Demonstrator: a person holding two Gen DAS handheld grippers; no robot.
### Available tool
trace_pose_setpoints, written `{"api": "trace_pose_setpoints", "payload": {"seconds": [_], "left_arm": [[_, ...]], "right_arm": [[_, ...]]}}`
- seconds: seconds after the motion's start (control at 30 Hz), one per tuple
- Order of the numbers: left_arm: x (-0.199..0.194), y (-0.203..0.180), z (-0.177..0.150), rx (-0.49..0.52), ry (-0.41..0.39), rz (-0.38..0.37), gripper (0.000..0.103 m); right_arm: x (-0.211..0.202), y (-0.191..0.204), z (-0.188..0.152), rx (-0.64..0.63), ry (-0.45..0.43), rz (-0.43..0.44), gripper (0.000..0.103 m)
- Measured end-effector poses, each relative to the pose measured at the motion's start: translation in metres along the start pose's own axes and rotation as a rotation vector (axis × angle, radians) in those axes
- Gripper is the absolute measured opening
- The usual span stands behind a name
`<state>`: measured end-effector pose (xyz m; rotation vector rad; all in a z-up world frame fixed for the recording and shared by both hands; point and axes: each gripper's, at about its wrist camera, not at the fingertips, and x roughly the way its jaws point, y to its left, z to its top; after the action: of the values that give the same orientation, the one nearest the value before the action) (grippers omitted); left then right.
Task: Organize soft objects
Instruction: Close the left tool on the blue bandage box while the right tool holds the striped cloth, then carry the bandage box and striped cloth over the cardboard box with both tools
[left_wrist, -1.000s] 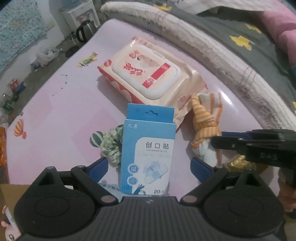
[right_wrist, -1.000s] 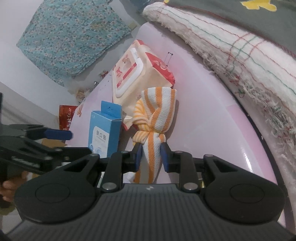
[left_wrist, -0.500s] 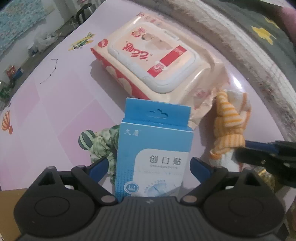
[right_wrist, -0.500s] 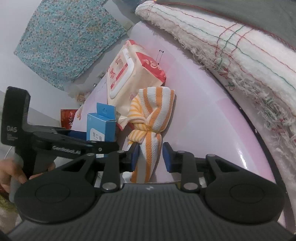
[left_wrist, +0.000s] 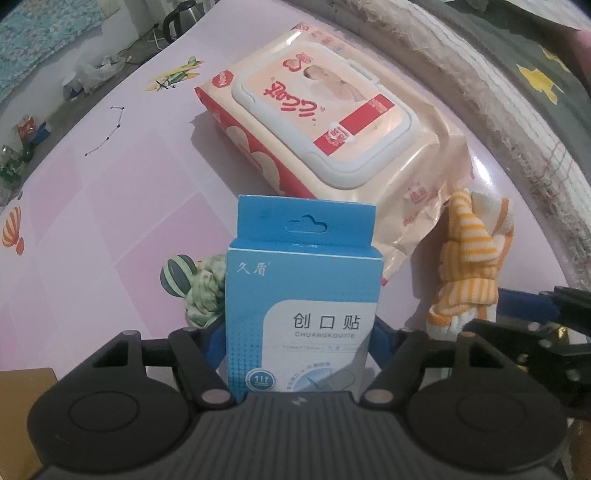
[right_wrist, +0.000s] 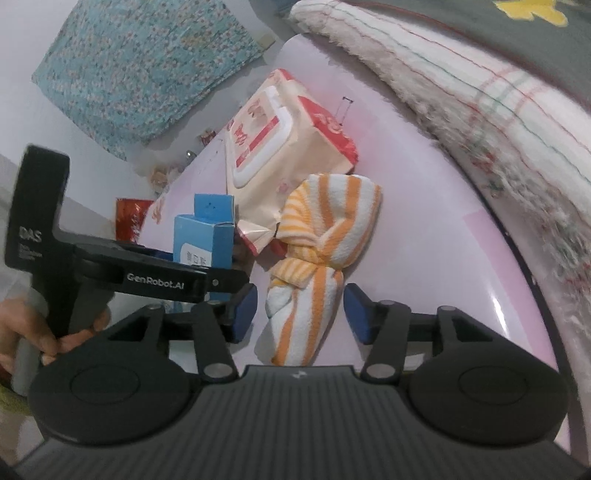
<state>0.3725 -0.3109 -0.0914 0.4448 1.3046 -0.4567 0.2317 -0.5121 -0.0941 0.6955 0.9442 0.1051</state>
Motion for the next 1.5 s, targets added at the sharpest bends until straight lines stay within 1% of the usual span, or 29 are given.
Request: {"api": "trace_pose_setpoints", "payload": {"seconds": [0.07,0.23,0.3,0.37,0.47,0.53,0.6,0.67,0.8,0.9,1.07,1.1,1.2,1.27,1.33,1.37,1.4,1.5], "left_arm": [[-0.002,0.002,0.0,-0.006,-0.005,-0.008,0.073],[-0.015,0.003,-0.003,-0.009,-0.034,-0.025,0.073],[-0.021,0.003,-0.004,-0.014,-0.049,-0.024,0.073],[-0.028,0.003,-0.005,-0.022,-0.068,-0.028,0.073],[-0.044,0.004,-0.008,-0.037,-0.108,-0.043,0.073],[-0.057,0.004,-0.01,-0.043,-0.141,-0.053,0.073],[-0.07,0.002,-0.013,-0.043,-0.175,-0.057,0.073],[-0.083,0.001,-0.014,-0.04,-0.207,-0.069,0.073],[-0.108,0.0,-0.021,-0.049,-0.263,-0.087,0.073],[-0.124,-0.001,-0.029,-0.062,-0.295,-0.096,0.073],[-0.157,0.004,-0.047,-0.082,-0.352,-0.108,0.073],[-0.164,0.007,-0.052,-0.091,-0.363,-0.11,0.073],[-0.187,0.018,-0.068,-0.12,-0.397,-0.109,0.073],[-0.2,0.027,-0.078,-0.142,-0.417,-0.117,0.073],[-0.215,0.039,-0.092,-0.166,-0.438,-0.124,0.073],[-0.222,0.044,-0.099,-0.176,-0.449,-0.124,0.073],[-0.228,0.049,-0.105,-0.184,-0.458,-0.122,0.073],[-0.245,0.067,-0.13,-0.214,-0.483,-0.113,0.073]], "right_arm": [[0.004,0.005,0.0,-0.02,-0.004,-0.013,0.051],[0.008,0.013,-0.006,-0.088,-0.036,-0.056,0.038],[0.009,0.014,-0.009,-0.096,-0.053,-0.062,0.036],[0.008,0.012,-0.01,-0.079,-0.07,-0.043,0.034],[0.003,0.0,-0.011,-0.011,-0.089,0.017,0.032],[-0.005,-0.002,-0.01,0.023,-0.117,0.051,0.031],[-0.015,-0.002,-0.009,0.04,-0.147,0.064,0.023],[-0.027,-0.001,-0.006,0.066,-0.173,0.094,0.022],[-0.044,0.003,-0.006,0.069,-0.21,0.089,0.021],[-0.048,0.004,-0.01,0.065,-0.208,0.095,0.02],[-0.051,0.003,-0.015,0.062,-0.192,0.078,0.018],[-0.051,0.004,-0.016,0.056,-0.189,0.075,0.021],[-0.053,0.007,-0.012,0.056,-0.184,0.036,0.022],[-0.053,0.01,-0.009,0.048,-0.179,0.014,0.028],[-0.052,0.015,-0.007,0.03,-0.168,-0.018,0.039],[-0.052,0.017,-0.007,0.023,-0.169,-0.036,0.042],[-0.052,0.02,-0.007,0.007,-0.173,-0.048,0.046],[-0.054,0.033,-0.008,-0.075,-0.181,-0.086,0.054]]}}
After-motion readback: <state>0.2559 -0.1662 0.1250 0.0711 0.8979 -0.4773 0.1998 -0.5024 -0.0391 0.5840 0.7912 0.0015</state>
